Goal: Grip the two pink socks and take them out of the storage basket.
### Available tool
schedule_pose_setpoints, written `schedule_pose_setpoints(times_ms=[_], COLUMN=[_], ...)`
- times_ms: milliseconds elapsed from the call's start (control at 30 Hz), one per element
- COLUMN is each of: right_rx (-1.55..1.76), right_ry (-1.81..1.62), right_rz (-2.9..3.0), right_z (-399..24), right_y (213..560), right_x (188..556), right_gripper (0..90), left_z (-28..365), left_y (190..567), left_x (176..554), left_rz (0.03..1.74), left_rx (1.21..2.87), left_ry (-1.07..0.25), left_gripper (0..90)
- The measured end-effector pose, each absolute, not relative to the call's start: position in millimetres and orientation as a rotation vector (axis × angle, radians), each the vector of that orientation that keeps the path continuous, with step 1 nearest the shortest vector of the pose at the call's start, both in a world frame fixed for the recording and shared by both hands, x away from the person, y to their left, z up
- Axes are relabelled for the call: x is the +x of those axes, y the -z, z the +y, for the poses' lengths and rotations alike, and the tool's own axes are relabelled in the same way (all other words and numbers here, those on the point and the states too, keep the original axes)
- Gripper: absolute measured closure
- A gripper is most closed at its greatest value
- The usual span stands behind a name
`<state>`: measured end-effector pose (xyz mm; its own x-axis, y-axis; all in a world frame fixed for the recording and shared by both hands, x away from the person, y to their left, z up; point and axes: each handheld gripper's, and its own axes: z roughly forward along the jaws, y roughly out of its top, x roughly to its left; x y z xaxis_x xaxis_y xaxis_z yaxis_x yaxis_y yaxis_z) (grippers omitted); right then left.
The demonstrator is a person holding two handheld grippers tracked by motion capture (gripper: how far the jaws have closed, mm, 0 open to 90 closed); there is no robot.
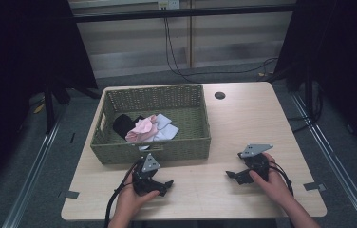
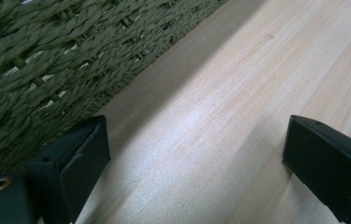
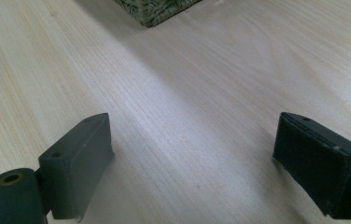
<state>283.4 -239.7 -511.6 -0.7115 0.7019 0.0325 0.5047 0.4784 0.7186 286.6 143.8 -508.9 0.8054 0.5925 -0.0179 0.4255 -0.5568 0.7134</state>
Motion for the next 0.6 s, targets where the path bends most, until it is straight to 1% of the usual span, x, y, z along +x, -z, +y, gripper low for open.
schedule_pose_setpoints(times_ms=[333,400,467,533,600], right_rx=[1.028,1.029,1.026,1.028,1.029], right_ry=[-1.066,-1.066,-1.068,-1.067,-1.067], right_rz=[2.464,2.464,2.465,2.465,2.465], right_z=[-240,-240,-240,-240,-240], right_y=[512,512,512,512,512], right_x=[284,284,284,284,284], right_gripper=[10.8,10.8,10.8,10.8,10.8], left_z=[143,143,143,143,140], left_y=[508,508,504,503,496], left_x=[286,285,283,282,282], left_rz=[0.749,0.750,0.733,0.730,0.708], left_rx=[2.245,2.245,2.265,2.285,2.355], left_ry=[-0.293,-0.294,-0.271,-0.269,-0.276], left_gripper=[7.1,9.4,16.3,15.9,16.0])
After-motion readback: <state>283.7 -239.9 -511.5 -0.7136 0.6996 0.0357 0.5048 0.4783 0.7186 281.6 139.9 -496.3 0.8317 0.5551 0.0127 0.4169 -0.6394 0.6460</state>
